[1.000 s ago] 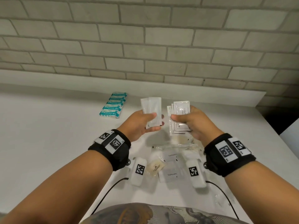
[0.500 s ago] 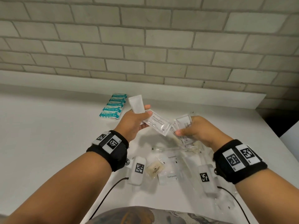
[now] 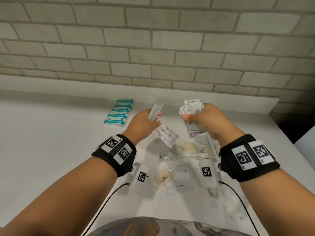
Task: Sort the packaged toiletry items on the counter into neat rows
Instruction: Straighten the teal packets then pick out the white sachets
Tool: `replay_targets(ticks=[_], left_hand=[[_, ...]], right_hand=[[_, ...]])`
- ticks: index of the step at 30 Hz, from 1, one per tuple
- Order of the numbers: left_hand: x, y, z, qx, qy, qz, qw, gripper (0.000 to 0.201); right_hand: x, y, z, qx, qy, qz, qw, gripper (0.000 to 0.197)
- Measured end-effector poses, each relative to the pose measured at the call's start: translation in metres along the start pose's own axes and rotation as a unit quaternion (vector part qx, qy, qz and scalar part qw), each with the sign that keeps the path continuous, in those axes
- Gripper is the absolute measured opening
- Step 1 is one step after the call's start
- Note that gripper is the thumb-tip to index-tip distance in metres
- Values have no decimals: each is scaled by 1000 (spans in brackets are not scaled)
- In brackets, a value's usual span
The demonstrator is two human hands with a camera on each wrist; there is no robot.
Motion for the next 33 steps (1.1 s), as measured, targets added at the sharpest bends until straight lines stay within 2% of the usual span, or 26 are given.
replay_targets(ticks=[3,5,6,8,9,10,12,14,15,18,22,25,28,31,33], left_hand=[[6,6,-2,-59,17,-71,996,26],[11,14,-4,-73,7,-128,989,20],[12,16,-4,-65,-9,-143,988,30],[7,14,-2,-45,-73,-173,981,63],[3,11,-1,-43,-108,-188,975,71],[-4,8,-1,-45,-135,-194,971,70],[-14,4,-2,-69,-142,-161,974,46],[-21,4,-5,-94,-119,-122,981,17],[-23,6,-6,-100,-112,-118,982,12],[-23,8,-10,-109,-104,-153,977,19],[-21,7,-13,-110,-105,-165,974,21],[-17,3,-13,-115,-66,-34,991,18],[-4,4,-13,-147,7,73,986,13],[11,9,-11,-143,27,19,989,13],[15,9,-9,-102,-3,-83,991,12]], right_hand=[[-5,16,-8,-118,18,8,993,21],[2,34,-10,-162,11,-32,986,25],[6,40,-10,-154,-1,-44,987,26],[17,42,-8,-123,-15,-56,991,32],[24,40,-6,-109,-13,-58,992,39],[31,35,-5,-94,0,-48,994,47],[44,26,-2,-66,37,17,997,53],[52,17,1,-45,64,62,995,44],[54,13,1,-39,73,71,994,38],[58,6,3,-20,72,102,992,28],[53,0,3,-6,52,135,990,33],[36,-7,1,-34,4,56,998,30],[12,-3,-5,-116,-43,-77,989,19],[1,15,-6,-201,-54,-132,969,25],[3,25,-4,-186,-48,-51,980,25]])
Point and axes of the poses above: each hand's wrist, its own z-axis towards the middle knuckle, its own y-axis out of the palm, x = y × z, the point moved 2 cm from there along z, towards the middle knuckle, and after that the axes turned 3 degrees about x, right-handed, at the moved point
